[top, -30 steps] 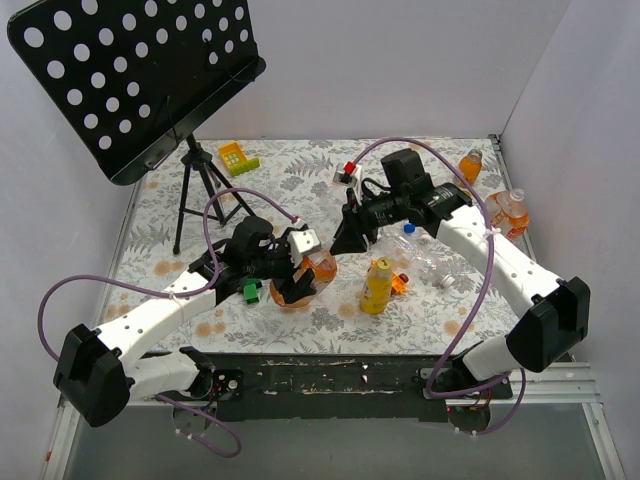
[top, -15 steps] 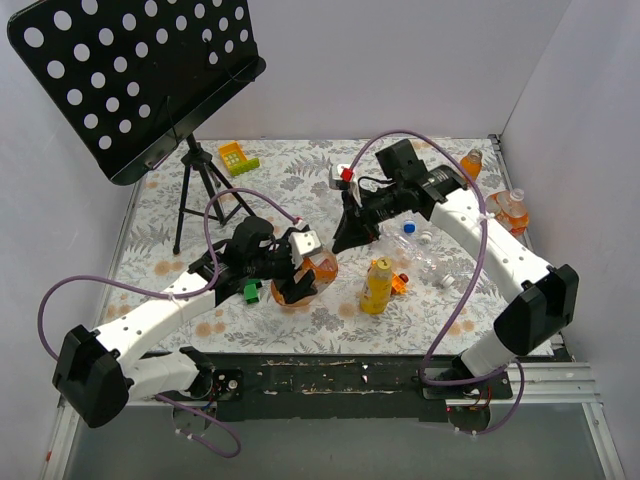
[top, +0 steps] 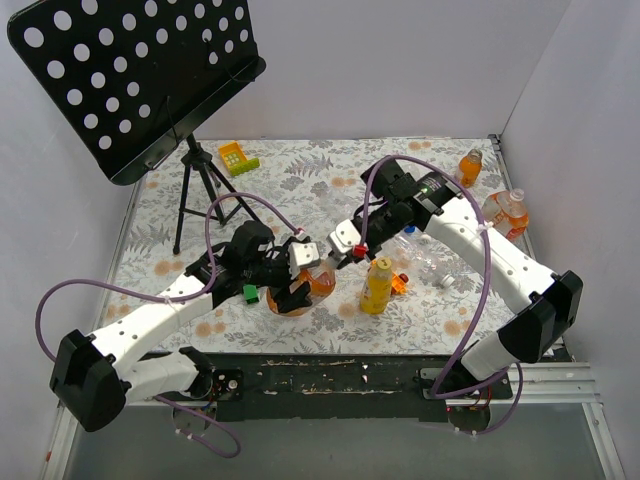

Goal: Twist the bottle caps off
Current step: Unscrew the bottle cap from the plastic bottle.

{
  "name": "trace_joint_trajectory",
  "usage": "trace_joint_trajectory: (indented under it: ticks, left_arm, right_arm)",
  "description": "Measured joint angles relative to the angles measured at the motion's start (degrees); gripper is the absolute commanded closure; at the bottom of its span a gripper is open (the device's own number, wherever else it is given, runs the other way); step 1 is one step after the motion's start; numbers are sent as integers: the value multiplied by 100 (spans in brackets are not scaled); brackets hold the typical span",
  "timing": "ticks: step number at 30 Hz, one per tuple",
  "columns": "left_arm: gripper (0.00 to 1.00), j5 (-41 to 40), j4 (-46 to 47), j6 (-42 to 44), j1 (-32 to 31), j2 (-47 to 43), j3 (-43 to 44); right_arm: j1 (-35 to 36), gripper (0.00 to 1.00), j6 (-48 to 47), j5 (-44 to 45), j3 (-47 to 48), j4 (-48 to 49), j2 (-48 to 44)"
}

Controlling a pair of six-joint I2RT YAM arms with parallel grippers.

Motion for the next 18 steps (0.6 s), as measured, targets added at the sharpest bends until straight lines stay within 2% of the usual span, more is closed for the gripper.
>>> trace_joint_trajectory:
  ticks: [1, 3, 5, 7, 12, 15, 18]
  left_arm:
    - [100, -24, -13, 4, 4, 0, 0]
    - [100, -57, -33, -4, 22, -2, 0]
    - [100, -87, -17, -31, 42, -24, -2]
    - [100, -138, 0, -122, 42, -83, -11]
    - [100, -210, 122, -306, 44, -249, -46]
    - [100, -238, 164, -415, 44, -345, -114]
    - [100, -254, 184, -507, 44, -407, -168]
  right_arm:
    - [-2, 75, 175, -15, -57, 122, -17]
    - [-2, 60, 632, -9, -120, 356, -37]
    - [-7, 50, 1099, -4, -125, 507, -39]
    - [-4, 33, 1628, -28, -125, 702, -39]
    - [-7, 19, 2712, -90, -125, 1073, -107]
    - [-24, 16, 3244, -103, -125, 1213, -260]
    - [-90, 8, 3735, -103, -125, 1375, -452]
